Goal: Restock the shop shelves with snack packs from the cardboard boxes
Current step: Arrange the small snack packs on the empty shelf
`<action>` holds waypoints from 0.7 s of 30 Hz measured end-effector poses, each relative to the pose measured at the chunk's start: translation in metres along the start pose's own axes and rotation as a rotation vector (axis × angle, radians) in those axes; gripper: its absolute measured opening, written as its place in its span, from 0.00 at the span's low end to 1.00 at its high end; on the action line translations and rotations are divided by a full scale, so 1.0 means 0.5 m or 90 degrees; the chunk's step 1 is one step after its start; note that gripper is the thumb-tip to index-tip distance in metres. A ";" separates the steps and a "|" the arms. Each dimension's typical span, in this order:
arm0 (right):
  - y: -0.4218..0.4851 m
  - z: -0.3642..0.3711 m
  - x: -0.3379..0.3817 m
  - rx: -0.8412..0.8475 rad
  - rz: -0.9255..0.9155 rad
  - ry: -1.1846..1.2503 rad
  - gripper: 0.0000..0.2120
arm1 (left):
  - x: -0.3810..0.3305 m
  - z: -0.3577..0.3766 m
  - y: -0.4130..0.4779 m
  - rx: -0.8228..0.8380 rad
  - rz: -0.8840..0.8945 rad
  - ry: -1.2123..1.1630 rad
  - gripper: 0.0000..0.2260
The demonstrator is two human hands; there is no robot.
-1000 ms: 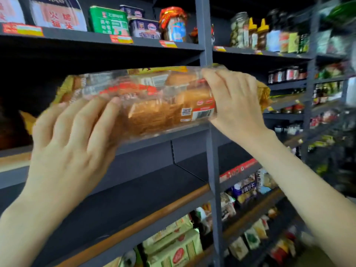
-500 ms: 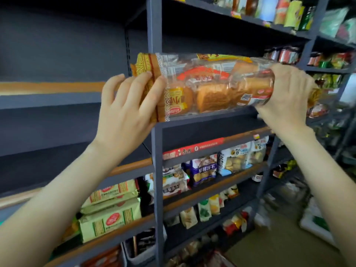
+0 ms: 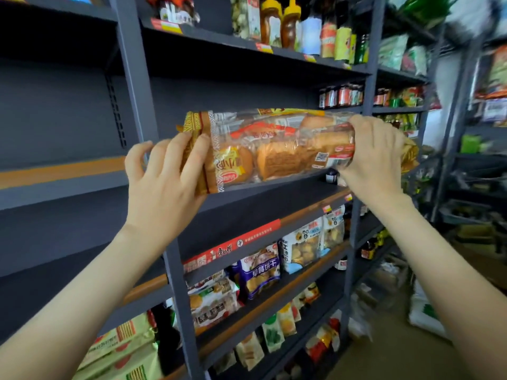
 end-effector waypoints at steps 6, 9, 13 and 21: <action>0.034 -0.005 -0.098 0.005 0.021 0.016 0.29 | -0.076 0.031 0.080 0.002 -0.029 -0.029 0.24; 0.052 0.002 -0.166 -0.010 0.019 0.016 0.27 | -0.123 0.055 0.133 -0.004 -0.050 -0.040 0.24; 0.088 0.034 -0.261 -0.030 -0.013 0.016 0.28 | -0.188 0.095 0.186 0.011 -0.133 -0.061 0.24; 0.162 0.145 -0.358 -0.012 -0.058 0.093 0.29 | -0.275 0.178 0.259 0.092 -0.218 -0.046 0.35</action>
Point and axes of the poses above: each hand's wrist, its own y-axis towards the middle knuckle, its own z-axis out of the palm, x = y × z, the point moved 7 cm from there along y, towards the middle knuckle, and after that the axes turned 14 degrees about x, right-handed, at the moved point
